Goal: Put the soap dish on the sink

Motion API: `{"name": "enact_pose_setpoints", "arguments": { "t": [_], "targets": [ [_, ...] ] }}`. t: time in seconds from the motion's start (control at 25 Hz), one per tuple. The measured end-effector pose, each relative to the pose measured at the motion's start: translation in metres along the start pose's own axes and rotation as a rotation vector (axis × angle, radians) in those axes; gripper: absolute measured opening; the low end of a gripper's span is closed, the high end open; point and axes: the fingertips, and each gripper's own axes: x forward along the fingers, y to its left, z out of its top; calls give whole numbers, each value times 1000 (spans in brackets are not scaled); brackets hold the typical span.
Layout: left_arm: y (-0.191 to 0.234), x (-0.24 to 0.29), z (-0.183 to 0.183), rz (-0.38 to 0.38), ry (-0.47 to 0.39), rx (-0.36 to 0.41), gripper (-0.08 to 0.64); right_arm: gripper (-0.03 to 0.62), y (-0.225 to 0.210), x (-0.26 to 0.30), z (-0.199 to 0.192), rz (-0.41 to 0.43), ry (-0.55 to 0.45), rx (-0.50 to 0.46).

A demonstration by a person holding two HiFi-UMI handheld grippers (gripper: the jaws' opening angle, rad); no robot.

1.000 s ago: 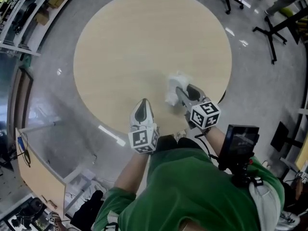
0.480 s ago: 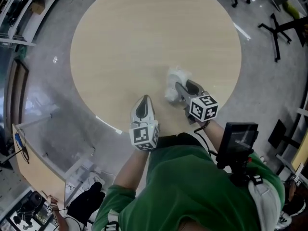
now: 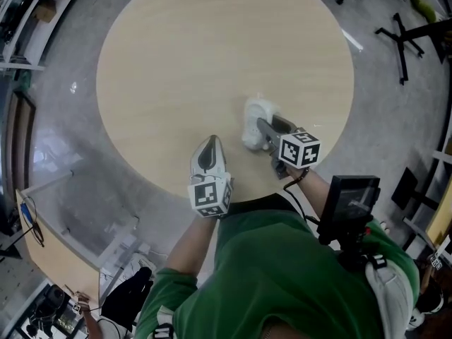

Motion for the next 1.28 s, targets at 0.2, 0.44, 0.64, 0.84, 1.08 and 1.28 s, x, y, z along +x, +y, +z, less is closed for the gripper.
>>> {"name": "enact_pose_setpoints", "arguments": {
  "t": [0.2, 0.44, 0.64, 0.84, 1.08, 1.28],
  "targets": [
    [-1, 3, 0, -23, 10, 5, 6, 144, 0, 1, -1, -7, 13, 3],
    [-3, 10, -1, -43, 13, 9, 6, 160, -16, 0, -6, -57, 51, 24],
    [-3, 15, 1, -49, 11, 12, 6, 172, -27, 0, -10, -110, 78, 11],
    [0, 18, -1, -48, 16, 13, 6, 175, -29, 0, -8, -125, 86, -13],
    [-1, 20, 1, -47, -5, 26, 6, 173, -32, -10, -2, -127, 41, -25],
    [-14, 6, 15, -52, -42, 52, 6, 174, -13, -40, 21, -118, -83, -108]
  ]
}}
